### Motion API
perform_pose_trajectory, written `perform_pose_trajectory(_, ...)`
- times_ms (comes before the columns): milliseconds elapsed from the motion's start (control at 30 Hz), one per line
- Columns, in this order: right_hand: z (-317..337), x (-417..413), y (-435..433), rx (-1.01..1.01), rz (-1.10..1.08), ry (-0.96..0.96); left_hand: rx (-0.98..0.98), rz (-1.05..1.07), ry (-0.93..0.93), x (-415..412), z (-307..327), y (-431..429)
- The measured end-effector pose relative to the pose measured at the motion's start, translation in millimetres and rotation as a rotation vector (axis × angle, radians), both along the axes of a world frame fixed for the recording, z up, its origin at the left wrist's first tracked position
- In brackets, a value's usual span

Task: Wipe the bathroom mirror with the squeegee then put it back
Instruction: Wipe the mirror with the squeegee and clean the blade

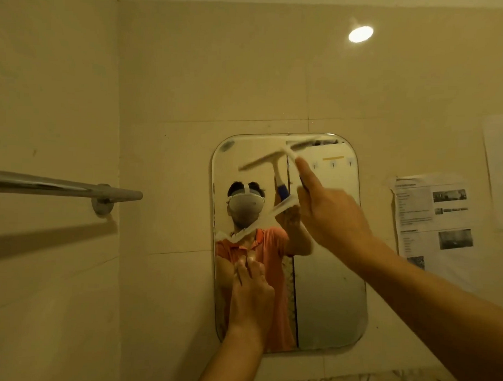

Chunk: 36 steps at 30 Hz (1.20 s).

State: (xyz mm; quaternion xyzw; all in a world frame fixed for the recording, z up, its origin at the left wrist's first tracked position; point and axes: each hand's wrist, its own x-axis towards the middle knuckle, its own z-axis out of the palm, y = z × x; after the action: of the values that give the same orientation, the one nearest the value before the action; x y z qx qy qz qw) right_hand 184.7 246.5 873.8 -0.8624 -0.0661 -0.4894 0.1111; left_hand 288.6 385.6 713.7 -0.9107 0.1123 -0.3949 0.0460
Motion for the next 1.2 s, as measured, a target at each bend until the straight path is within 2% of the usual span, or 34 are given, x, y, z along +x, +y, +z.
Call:
perform_pose_trajectory(167, 22, 17, 18, 0.107, 0.005, 0.037, -0.022, 0.013, 0.025, 2, 0, 6)
perform_pose_trajectory(267, 0, 20, 22, 0.161, -0.022, 0.030, -0.001, -0.052, 0.044, 12, -1, 8)
perform_pose_trajectory(333, -23, 14, 22, 0.190, -0.012, 0.040, 0.007, -0.034, 0.084, 7, 1, 4)
perform_pose_trajectory(433, -67, 10, 26, 0.244, 0.000, 0.065, 0.004, -0.030, -0.002, 3, 6, 4)
perform_pose_trajectory(567, -106, 9, 29, 0.259, -0.045, 0.139, 0.105, 0.013, 0.053, -6, 13, 7)
perform_pose_trajectory(700, -88, -1, 23, 0.284, 0.016, 0.121, 0.098, -0.012, 0.077, -12, 15, 7)
perform_pose_trajectory(800, -56, -6, -1, 0.385, 0.049, -0.025, 0.101, 0.003, 0.100, -20, 16, 4)
perform_pose_trajectory(900, -18, 0, -30, 0.442, -0.012, -0.111, 0.102, 0.017, 0.106, -26, 18, 3)
perform_pose_trajectory(1033, 6, 6, -41, 0.451, -0.073, -0.041, 0.102, 0.023, 0.073, -26, 16, 5)
perform_pose_trajectory(1200, -21, 12, -31, 0.494, -0.100, -0.017, 0.095, 0.010, 0.086, -20, 15, 4)
